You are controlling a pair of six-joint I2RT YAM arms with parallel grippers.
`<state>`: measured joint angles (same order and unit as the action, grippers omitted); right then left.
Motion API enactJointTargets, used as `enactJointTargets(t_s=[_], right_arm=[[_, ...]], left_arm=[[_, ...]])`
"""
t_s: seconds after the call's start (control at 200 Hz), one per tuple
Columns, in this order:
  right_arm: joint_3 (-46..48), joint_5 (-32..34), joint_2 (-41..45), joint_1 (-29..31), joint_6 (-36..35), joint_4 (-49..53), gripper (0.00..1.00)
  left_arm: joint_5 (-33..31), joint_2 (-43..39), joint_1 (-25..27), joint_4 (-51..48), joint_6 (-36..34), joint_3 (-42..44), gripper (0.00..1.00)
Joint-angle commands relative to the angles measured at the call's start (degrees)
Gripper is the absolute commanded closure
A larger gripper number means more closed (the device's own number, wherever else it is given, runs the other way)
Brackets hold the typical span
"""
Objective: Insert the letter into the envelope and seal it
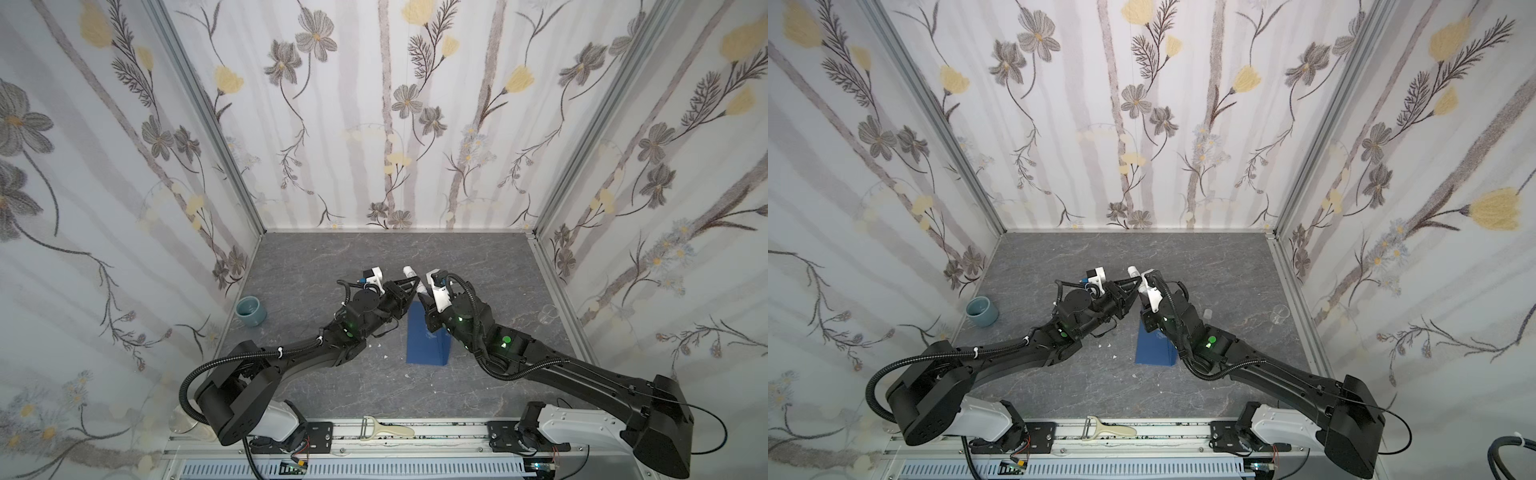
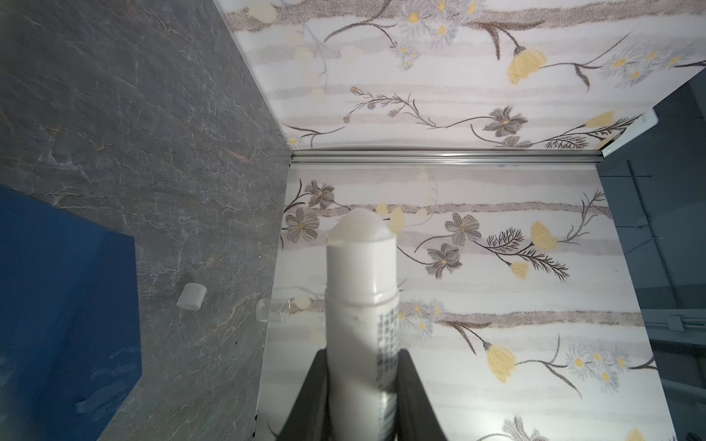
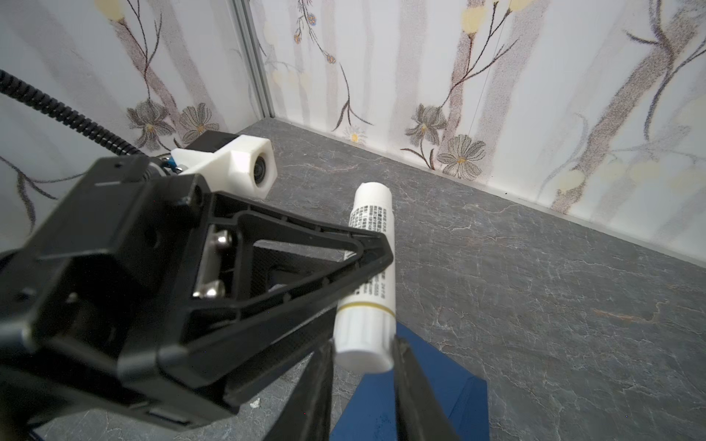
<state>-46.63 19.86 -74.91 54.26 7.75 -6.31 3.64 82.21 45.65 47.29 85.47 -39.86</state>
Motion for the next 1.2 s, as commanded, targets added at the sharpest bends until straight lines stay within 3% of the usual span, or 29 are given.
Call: enactJointTargets(t_s=[0.0, 0.105, 0.28, 0.505, 0.809, 1.194], right_arm=[[0.12, -2.8, -0.06, -0.27, 0.34, -4.48, 0.72], [-0.03, -3.65, -0.32, -0.65, 0.44, -4.76, 0.69], [-0.12, -4.25, -0.41, -1.06, 0.43, -5.09, 0.72], [0.23, -8.05, -0.08, -2.18, 3.11, -5.45, 0.84], [1.94, -23.5, 0.39, -6.89, 18.77, -10.95, 0.85], [3.04, -43.47, -1.27, -17.75, 40.4, -22.82, 0.86]], left_arm=[[3.03, -0.12, 0.29, 2.16, -0.03, -0.57, 1.0], [3.41, 0.09, 0.32, 2.46, 0.32, -0.76, 1.0], [3.39, 0.31, 0.37, 2.85, 0.58, -0.66, 1.0], [3.0, 0.41, 0.36, 3.49, 0.75, -0.23, 1.0], [2.27, 0.66, 0.58, 7.65, 0.1, 0.91, 1.0], [2.32, 2.33, 1.85, 15.81, -0.46, 3.03, 1.0]])
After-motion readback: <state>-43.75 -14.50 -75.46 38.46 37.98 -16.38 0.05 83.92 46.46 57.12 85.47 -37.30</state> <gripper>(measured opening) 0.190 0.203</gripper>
